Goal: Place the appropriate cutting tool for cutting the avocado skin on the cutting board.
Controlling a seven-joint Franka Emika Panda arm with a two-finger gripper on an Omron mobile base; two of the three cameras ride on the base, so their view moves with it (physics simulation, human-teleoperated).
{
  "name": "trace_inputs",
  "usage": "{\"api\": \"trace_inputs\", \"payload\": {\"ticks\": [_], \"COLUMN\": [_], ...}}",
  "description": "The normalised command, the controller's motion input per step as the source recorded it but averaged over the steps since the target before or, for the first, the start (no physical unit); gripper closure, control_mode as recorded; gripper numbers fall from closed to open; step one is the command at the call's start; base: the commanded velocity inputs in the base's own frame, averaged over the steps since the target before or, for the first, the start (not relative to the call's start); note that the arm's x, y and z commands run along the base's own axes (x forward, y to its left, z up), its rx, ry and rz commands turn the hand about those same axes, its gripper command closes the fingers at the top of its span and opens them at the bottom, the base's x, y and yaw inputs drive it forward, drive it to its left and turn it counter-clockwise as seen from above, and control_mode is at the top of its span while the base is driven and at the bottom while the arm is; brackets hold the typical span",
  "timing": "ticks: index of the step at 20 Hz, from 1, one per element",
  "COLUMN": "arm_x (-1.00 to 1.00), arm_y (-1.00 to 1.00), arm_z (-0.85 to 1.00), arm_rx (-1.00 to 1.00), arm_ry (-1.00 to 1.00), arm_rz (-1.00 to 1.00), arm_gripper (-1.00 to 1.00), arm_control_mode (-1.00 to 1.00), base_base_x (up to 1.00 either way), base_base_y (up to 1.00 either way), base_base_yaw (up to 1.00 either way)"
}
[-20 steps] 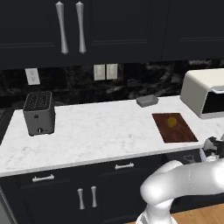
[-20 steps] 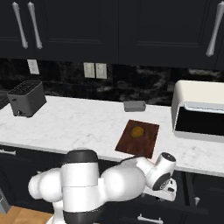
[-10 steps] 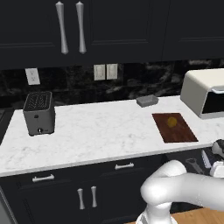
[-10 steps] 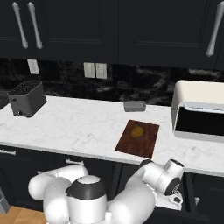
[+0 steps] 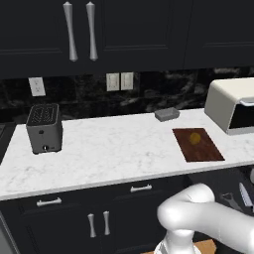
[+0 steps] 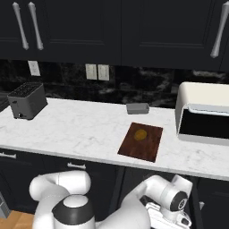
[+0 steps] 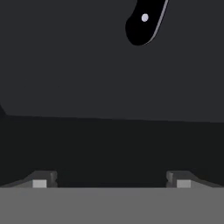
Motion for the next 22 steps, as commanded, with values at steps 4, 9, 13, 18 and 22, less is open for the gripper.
{"api": "trace_inputs", "payload": {"ticks": [4,9,13,18,22], "arm_x": [0.13,0.43,0.16,0.40,0.57], "arm_y": [-0.08,-0.03,-0.04,-0.14,-0.08], "arm_z": [0.41,0.01,-0.29,-0.15,-0.09], "arm_rx": [-0.02,-0.01,0.00,0.00,0.00], "arm_ry": [-0.05,-0.18,-0.30,-0.06,0.13], "arm_rz": [0.00,0.00,0.00,-0.01,-0.04], "arm_gripper": [-1.00,-1.00,-1.00,-1.00,-1.00], "arm_control_mode": [-1.00,-1.00,-1.00,-1.00,-1.00], "base_base_x": [0.00,0.00,0.00,0.00,0.00], "base_base_y": [0.00,0.00,0.00,0.00,0.00], "base_base_yaw": [0.00,0.00,0.00,0.00,0.00]}}
